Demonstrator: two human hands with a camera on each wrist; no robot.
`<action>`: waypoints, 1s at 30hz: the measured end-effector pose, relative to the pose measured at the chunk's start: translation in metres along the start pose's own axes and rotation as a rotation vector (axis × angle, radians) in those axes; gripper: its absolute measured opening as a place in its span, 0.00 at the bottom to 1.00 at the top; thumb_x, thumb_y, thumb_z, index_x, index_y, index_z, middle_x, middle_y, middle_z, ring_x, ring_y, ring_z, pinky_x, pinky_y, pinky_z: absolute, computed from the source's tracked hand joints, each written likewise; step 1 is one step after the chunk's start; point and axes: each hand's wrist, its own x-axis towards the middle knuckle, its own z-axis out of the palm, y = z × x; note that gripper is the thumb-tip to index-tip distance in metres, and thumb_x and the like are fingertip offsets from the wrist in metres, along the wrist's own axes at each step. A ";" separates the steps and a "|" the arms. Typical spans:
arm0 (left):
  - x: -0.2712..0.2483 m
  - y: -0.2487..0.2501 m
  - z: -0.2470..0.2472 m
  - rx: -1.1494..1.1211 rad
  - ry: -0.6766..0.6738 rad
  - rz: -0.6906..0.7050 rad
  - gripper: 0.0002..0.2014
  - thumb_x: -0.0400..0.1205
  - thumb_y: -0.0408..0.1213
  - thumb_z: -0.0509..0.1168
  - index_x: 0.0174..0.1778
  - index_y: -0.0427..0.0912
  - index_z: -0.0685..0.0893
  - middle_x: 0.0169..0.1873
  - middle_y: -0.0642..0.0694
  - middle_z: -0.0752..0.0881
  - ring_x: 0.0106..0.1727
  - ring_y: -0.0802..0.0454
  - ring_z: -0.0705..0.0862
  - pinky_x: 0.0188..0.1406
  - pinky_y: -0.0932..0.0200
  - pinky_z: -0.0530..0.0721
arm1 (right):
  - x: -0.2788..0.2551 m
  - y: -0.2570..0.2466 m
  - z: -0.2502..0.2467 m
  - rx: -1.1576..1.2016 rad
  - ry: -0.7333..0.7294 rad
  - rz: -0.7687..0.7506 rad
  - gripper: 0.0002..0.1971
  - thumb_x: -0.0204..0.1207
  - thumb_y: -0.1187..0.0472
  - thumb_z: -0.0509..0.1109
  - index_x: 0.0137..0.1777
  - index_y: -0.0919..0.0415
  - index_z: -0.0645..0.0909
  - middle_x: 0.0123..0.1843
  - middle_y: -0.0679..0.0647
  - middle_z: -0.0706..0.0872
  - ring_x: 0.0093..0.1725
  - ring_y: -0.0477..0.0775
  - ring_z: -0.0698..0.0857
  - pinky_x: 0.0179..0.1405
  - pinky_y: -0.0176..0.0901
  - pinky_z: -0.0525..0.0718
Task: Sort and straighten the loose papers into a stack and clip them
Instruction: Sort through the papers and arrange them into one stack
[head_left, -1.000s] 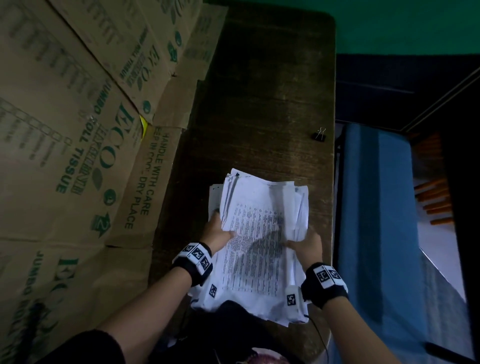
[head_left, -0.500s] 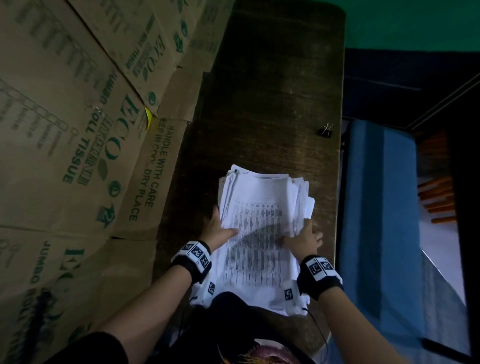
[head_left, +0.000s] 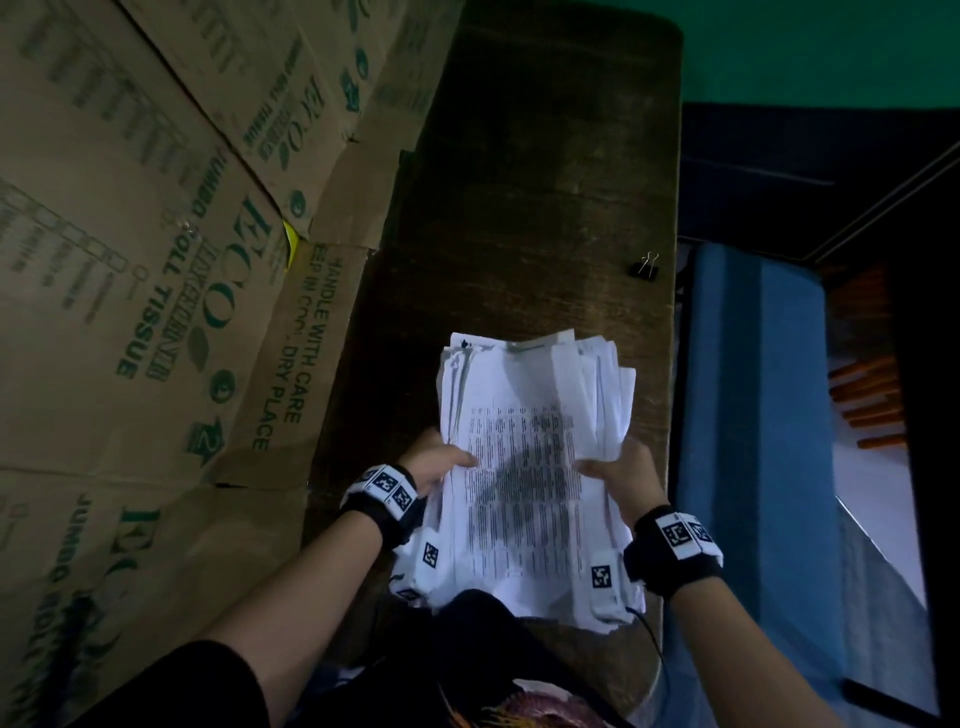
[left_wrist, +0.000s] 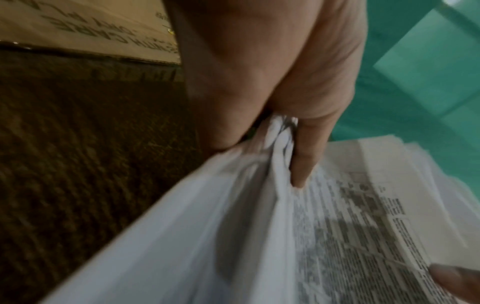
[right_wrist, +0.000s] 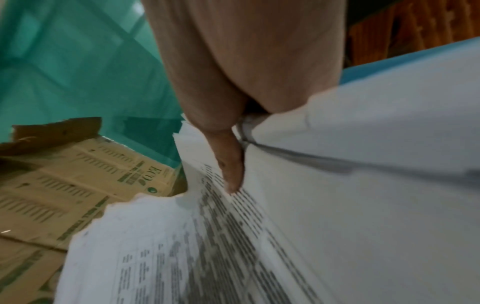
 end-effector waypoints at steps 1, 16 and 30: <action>-0.007 0.006 -0.001 -0.042 0.037 0.057 0.22 0.72 0.21 0.73 0.63 0.30 0.80 0.62 0.40 0.84 0.65 0.44 0.82 0.70 0.48 0.77 | -0.005 -0.010 -0.002 0.011 0.008 -0.048 0.15 0.65 0.75 0.80 0.49 0.64 0.83 0.47 0.61 0.91 0.46 0.61 0.91 0.40 0.43 0.89; -0.092 0.078 -0.032 0.057 0.215 0.788 0.27 0.68 0.29 0.80 0.62 0.41 0.80 0.58 0.51 0.85 0.61 0.65 0.83 0.62 0.67 0.79 | -0.058 -0.087 -0.038 0.107 -0.025 -0.596 0.25 0.60 0.69 0.85 0.56 0.54 0.84 0.52 0.47 0.91 0.55 0.49 0.89 0.58 0.54 0.87; -0.069 0.100 -0.018 0.020 0.273 0.585 0.16 0.83 0.29 0.64 0.67 0.33 0.77 0.66 0.38 0.81 0.65 0.53 0.81 0.63 0.69 0.71 | -0.045 -0.102 -0.027 -0.096 0.108 -0.580 0.10 0.73 0.72 0.75 0.53 0.67 0.85 0.52 0.60 0.89 0.54 0.57 0.88 0.56 0.56 0.85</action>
